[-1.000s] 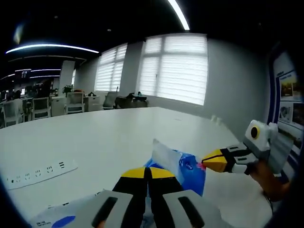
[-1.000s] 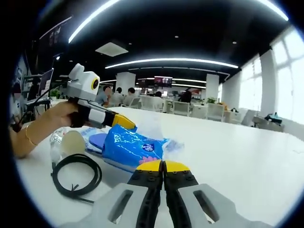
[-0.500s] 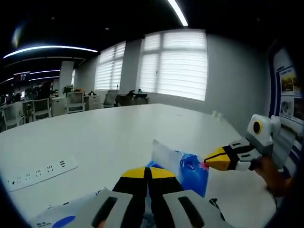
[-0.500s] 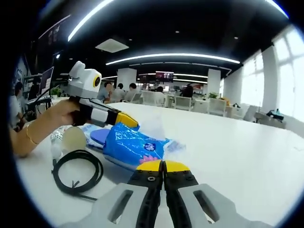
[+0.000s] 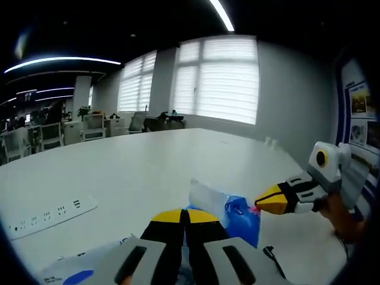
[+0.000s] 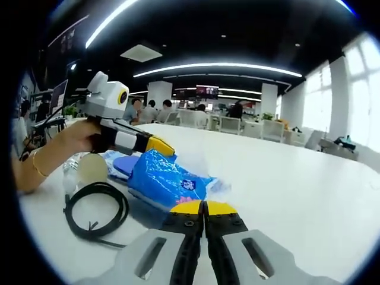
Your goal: Arrange the tabletop items into an orderly group along one side of the table until the central work area is clear of visible clutter.
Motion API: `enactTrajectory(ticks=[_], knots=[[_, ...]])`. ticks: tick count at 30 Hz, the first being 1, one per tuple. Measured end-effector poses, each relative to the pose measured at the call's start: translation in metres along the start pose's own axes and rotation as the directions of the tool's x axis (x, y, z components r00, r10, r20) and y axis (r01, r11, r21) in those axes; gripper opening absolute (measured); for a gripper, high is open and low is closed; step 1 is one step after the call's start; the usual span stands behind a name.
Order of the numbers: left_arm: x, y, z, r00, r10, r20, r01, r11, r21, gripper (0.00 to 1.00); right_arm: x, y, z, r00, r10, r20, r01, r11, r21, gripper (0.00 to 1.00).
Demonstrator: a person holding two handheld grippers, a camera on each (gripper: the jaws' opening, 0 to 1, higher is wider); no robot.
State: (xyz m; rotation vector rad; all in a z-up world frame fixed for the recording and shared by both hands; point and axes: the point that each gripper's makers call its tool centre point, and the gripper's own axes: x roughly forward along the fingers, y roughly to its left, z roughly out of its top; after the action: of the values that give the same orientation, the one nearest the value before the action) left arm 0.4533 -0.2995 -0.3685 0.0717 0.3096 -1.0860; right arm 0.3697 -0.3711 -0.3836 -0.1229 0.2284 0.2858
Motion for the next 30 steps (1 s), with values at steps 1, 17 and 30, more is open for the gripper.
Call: enactTrajectory(ticks=[1,17,30], knots=[[0.001,-0.002,0.000,1.000,-0.004,-0.002,0.004,1.000,0.002,0.00,0.000,0.001,0.001,1.000,0.005,0.003,-0.005,1.000,0.007,0.00],[-0.004,0.006,0.001,0.999,0.042,-0.018,-0.041,0.998,0.042,0.00,-0.002,0.002,0.002,1.000,-0.001,0.001,0.001,0.999,-0.034,0.00],[-0.022,0.004,0.026,0.998,0.044,0.033,-0.046,0.997,0.070,0.00,-0.003,0.003,0.006,1.000,0.010,0.019,-0.010,0.999,-0.035,0.00]])
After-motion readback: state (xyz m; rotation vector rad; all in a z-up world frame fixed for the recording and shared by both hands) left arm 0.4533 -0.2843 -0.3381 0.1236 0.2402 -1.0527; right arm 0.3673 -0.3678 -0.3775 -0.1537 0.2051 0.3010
